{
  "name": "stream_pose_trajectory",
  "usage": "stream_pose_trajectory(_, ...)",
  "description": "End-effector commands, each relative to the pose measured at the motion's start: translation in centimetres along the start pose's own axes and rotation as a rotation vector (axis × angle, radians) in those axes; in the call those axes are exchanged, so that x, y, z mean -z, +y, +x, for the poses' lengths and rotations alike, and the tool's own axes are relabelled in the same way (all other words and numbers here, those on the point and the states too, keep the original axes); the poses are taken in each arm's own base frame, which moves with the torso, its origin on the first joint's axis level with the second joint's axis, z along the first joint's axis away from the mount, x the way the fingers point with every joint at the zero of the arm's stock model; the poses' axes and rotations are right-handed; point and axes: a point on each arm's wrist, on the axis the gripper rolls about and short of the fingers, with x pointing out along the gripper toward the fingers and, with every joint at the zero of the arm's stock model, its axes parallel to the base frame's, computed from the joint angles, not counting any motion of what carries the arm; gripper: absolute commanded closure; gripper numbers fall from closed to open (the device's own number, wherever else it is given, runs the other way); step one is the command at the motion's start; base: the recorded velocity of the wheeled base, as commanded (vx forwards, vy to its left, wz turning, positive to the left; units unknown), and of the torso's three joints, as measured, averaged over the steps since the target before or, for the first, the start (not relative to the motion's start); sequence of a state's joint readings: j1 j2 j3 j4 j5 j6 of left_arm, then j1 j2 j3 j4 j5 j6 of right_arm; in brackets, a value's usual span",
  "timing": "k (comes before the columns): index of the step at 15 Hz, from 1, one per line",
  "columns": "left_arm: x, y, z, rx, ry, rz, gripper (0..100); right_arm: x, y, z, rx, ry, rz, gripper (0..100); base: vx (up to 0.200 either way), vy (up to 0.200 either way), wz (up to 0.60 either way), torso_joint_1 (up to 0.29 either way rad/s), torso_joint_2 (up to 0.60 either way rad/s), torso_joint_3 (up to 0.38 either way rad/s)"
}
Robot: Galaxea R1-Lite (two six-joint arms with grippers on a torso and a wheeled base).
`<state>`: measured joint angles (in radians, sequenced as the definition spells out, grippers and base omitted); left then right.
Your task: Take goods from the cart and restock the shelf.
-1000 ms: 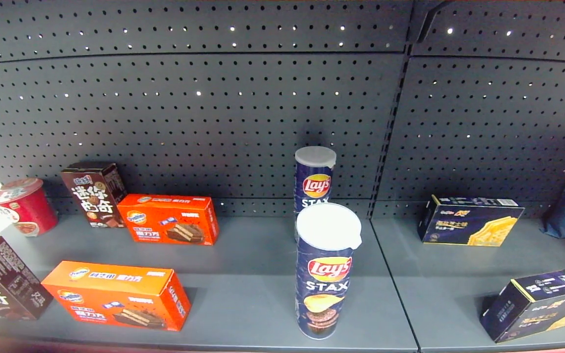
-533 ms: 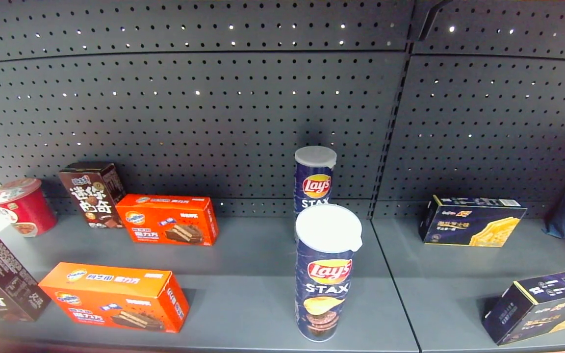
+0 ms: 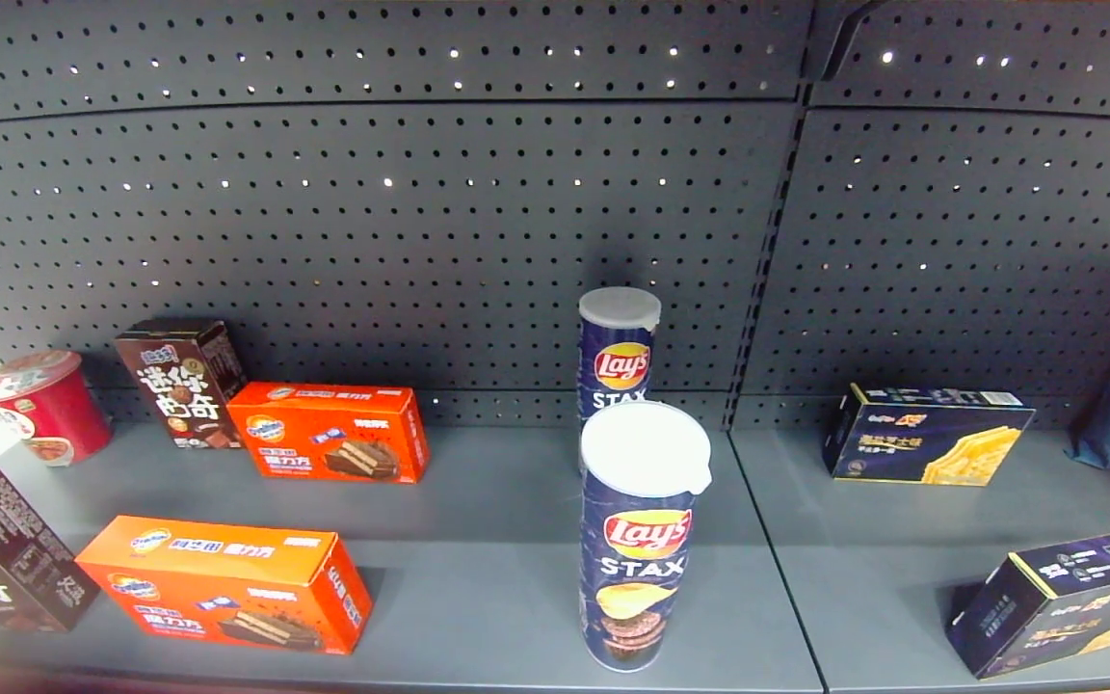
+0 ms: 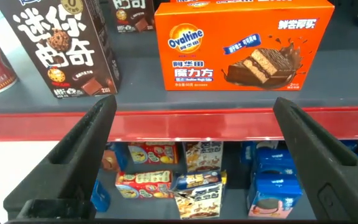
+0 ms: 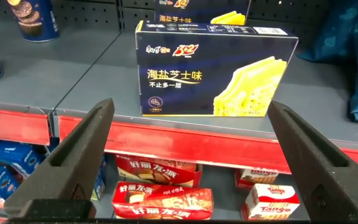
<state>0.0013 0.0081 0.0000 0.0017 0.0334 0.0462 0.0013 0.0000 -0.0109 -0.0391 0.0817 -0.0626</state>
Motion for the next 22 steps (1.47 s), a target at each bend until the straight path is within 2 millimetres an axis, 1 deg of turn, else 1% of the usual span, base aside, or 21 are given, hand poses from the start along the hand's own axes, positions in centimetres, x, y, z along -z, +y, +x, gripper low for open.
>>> stream_pose_trajectory(1,0.0,0.0,0.0,-0.001,-0.001,-0.002,0,0.01,0.0,0.01,-0.002,0.002,0.0,0,0.0,0.0,0.0,0.0,0.0,0.0)
stream_pose_trajectory(10,-0.01,-0.09,0.01,0.041,-0.001,-0.002,0,0.0,0.01,0.0,-0.003,-0.001,-0.013,0,0.0,0.0,0.0,0.0,0.0,0.0)
stream_pose_trajectory(14,-0.01,-0.09,0.01,0.041,-0.001,-0.002,0,-0.01,0.01,0.01,-0.008,0.0,-0.013,0,0.0,0.0,0.0,0.104,-0.25,-0.156)
stream_pose_trajectory(22,-0.01,-0.09,0.01,0.039,-0.001,0.0,0,-0.01,0.02,0.01,-0.009,0.0,-0.006,0,0.0,0.0,0.0,0.003,-0.01,-0.004)
